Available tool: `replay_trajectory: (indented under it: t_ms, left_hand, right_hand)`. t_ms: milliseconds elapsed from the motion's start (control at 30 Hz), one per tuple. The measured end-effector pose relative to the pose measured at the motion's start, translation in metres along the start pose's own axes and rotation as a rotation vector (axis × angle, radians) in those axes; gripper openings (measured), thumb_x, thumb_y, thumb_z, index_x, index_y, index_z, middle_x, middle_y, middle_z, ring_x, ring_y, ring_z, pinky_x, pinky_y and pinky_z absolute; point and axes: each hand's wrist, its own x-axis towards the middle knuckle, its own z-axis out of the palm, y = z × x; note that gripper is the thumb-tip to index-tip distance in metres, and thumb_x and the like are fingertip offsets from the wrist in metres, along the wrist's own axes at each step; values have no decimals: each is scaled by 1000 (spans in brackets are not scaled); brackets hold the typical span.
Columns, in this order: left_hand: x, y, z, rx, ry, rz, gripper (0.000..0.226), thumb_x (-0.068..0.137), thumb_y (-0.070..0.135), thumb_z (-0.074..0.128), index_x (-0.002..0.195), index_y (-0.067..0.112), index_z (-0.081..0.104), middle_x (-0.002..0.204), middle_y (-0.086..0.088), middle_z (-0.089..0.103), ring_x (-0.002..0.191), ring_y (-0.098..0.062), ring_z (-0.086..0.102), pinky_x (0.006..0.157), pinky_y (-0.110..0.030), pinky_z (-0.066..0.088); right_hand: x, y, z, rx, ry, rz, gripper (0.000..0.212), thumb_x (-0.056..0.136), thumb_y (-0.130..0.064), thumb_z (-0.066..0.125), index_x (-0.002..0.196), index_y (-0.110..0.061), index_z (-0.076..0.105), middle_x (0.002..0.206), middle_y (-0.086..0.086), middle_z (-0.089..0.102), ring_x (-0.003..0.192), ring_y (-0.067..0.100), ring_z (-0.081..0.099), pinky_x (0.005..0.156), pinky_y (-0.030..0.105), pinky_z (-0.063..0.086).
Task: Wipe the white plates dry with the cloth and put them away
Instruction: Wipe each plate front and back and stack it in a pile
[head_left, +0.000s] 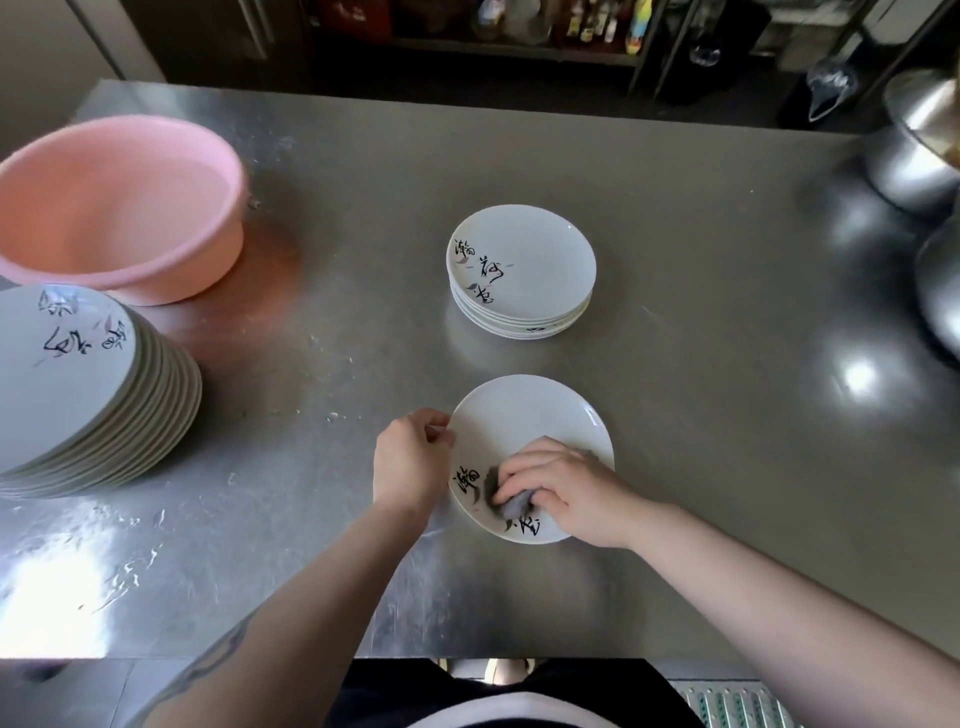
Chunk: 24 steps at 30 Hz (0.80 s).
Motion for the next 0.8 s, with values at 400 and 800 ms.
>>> replay_trajectory:
  t_ms: [400,800]
  left_hand:
    - [-1,2,2,3,-4,14,24,85,4,59,79,27,66,71,6,67,77,-25,65,72,-42,58]
    - [-5,2,3,-82,-45,-76,22,81,5,60,83,24,70,79,-4,71,77,-31,69,74,-47,59]
  right_hand:
    - [-23,28,-60,-52,-84,214,54,66,13,41,89,-22,77,100,-14,69,89,1,49,85,16,43]
    - [56,1,-1,72,529,444,19,88,-28,63,104,-21,72,119,-7,61,112,18,53,91,33,44]
